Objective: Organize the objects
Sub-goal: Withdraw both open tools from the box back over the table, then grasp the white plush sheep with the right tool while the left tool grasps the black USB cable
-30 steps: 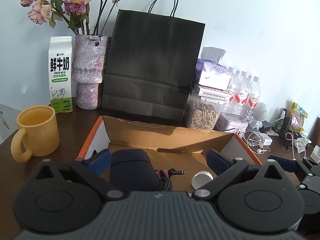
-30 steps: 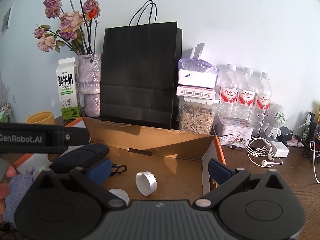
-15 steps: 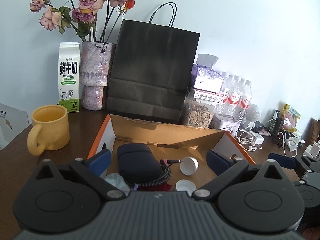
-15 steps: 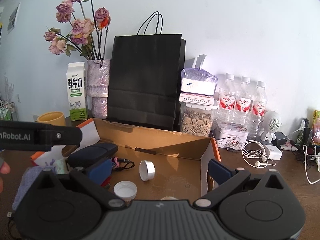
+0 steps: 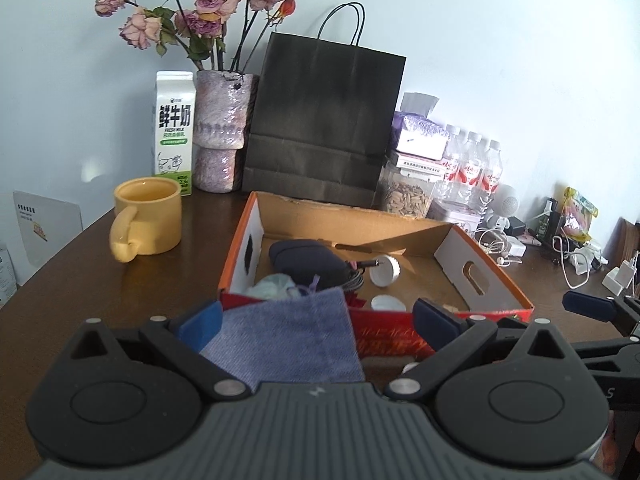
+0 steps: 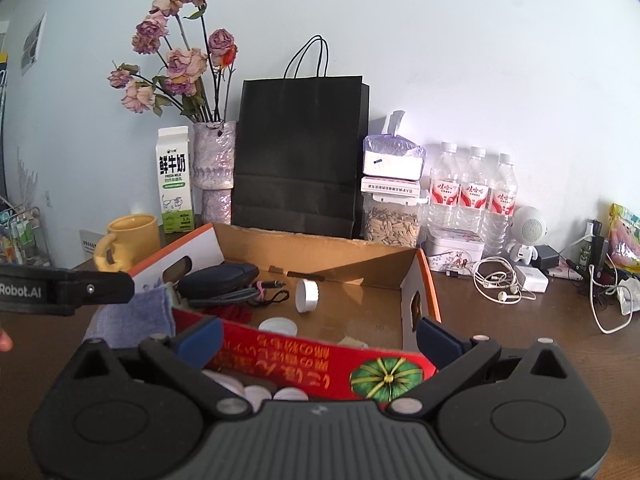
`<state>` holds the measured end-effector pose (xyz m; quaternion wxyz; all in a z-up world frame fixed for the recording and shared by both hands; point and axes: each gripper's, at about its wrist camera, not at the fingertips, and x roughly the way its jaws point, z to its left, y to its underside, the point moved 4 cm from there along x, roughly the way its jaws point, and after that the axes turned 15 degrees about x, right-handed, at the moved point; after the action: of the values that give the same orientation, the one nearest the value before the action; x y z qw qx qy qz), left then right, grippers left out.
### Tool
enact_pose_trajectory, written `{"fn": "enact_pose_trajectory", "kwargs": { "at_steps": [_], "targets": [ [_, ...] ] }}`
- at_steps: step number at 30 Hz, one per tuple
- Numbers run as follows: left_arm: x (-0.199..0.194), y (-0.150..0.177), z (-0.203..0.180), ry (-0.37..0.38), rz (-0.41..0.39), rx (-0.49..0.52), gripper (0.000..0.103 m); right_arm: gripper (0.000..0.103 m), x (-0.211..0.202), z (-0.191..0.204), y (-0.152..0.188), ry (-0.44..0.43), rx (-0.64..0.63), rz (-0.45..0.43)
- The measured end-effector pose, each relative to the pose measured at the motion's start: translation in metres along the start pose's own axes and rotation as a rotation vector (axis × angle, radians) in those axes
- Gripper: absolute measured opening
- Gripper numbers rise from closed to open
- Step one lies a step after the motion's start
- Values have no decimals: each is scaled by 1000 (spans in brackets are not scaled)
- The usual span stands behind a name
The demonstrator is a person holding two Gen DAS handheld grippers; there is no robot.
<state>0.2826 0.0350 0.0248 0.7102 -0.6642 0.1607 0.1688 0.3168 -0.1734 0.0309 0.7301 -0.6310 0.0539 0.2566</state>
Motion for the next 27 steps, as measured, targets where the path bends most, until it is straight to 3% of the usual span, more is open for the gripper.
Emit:
{"fn": "enact_pose_trajectory", "kwargs": {
  "at_steps": [16,27],
  "targets": [
    [-42,52,15,-19,78,42,103,103,-48,-3,47,6,10,59],
    [-53,83,23,-16,140,45,103,103,-57,-11,73,-3,63,117]
  ]
}}
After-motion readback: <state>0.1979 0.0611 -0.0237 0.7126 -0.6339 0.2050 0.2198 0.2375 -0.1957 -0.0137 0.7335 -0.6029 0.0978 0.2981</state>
